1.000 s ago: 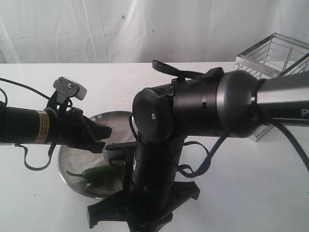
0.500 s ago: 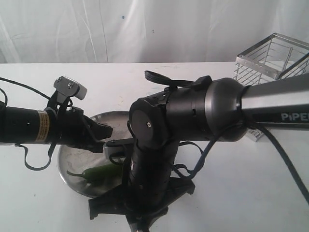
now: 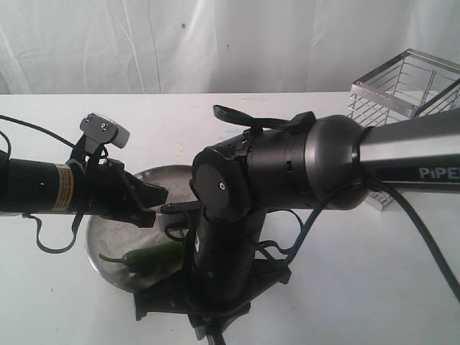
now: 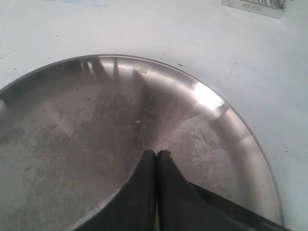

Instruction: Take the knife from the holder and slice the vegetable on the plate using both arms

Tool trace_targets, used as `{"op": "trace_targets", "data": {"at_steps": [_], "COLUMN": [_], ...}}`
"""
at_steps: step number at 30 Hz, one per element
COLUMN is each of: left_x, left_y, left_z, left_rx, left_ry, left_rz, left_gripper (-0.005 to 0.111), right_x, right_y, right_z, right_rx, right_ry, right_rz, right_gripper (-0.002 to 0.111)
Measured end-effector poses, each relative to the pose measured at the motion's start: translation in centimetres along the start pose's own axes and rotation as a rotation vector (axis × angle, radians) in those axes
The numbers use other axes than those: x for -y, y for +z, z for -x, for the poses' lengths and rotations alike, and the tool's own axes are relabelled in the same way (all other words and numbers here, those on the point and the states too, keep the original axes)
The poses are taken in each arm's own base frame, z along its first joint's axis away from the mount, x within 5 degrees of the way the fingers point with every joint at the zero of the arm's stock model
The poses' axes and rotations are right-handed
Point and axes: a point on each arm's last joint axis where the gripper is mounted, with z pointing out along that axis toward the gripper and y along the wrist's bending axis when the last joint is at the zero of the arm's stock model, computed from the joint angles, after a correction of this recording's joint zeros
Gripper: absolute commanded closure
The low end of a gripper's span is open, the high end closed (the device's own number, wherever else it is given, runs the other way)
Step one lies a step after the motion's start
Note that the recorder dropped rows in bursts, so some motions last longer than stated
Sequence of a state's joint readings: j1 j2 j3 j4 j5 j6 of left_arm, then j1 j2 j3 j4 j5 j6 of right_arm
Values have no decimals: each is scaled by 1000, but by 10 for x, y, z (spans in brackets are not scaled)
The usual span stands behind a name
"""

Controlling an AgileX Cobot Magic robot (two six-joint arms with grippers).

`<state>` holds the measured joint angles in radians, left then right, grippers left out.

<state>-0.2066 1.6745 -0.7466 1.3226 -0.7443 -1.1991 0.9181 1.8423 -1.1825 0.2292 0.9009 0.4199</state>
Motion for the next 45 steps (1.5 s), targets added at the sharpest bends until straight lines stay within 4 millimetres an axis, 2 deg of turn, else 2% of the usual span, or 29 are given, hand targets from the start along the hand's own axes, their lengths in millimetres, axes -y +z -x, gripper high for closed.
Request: {"op": "trace_targets", "data": {"at_steps": [8, 22, 27, 31, 45], "left_x": [1, 2, -1, -5, -7], "left_y": [0, 0, 0, 9, 10], "left_z": [0, 2, 0, -10, -9], "left_rx": [3, 18, 4, -31, -17], "left_ry": [0, -8, -6, -35, -34], "left_rz": [-6, -17, 6, 8, 20], "left_gripper": [107, 107, 107, 107, 107], "right_x": [-2, -2, -2, -3, -4], "right_y": [1, 24, 24, 24, 24], "right_z": [2, 5, 6, 5, 5], "right_rx": [17, -26, -24, -33, -36], "right_ry": [8, 44, 44, 26, 20], "right_rz": [18, 21, 21, 34, 42], "right_gripper": [108, 108, 108, 108, 108]}}
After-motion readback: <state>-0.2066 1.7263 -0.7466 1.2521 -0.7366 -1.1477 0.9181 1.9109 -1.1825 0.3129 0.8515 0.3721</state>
